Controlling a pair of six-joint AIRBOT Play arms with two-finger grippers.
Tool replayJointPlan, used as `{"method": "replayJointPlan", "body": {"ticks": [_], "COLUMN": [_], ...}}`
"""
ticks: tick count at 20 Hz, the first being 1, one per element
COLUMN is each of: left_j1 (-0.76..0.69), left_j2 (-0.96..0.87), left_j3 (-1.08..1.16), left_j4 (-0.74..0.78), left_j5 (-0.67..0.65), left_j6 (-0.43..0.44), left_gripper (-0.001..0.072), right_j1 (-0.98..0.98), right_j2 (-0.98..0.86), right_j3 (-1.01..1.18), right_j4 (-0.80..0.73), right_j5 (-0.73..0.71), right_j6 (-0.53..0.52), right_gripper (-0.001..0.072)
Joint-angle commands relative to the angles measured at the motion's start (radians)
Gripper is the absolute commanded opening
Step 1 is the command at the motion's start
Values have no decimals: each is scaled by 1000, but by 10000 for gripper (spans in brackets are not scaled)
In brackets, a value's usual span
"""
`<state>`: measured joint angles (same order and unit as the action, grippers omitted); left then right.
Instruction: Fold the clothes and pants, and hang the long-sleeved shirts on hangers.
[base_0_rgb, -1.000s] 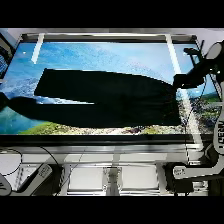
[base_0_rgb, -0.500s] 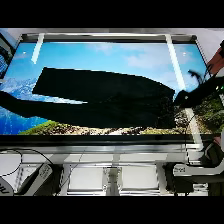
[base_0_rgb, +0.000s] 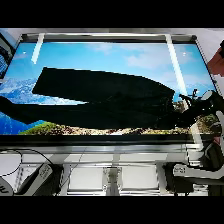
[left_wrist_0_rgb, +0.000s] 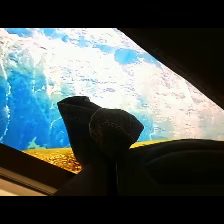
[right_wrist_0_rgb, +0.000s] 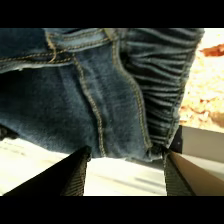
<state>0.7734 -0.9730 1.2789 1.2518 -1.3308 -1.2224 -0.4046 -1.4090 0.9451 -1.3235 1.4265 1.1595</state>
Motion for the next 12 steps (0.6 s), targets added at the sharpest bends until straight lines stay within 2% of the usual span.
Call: {"method": "replayJointPlan", "body": {"ticks": [1,3,5,6,9,10,12], "left_j1": [-1,-1,0,-1,-1,0,1], "left_j2": [-6,-7,-7,-7,-14,-20,-32], "left_j3": [1,0,-4,-4,-4,-5,-5], "left_j4": [5,5,5,5,5,5,13], "left_j5": [-5,-18,-21,-21,-21,-21,-19], "left_j6": [0,0,0,0,0,0,57], "left_gripper": [21,20,20,20,20,20,21], "right_j1": [0,0,0,0,0,0,-7], "right_j2": [10,10,10,10,10,10,19], "right_j3": [-40,-74,-99,-103,-107,-107,-101], "right_j4": [23,60,72,76,121,123,96], "right_j5": [-59,-87,-105,-103,-62,-29,64], "right_j6": [-24,-38,-47,-47,-56,-76,-115], "right_gripper": [527,525,463,409,148,35,31]}}
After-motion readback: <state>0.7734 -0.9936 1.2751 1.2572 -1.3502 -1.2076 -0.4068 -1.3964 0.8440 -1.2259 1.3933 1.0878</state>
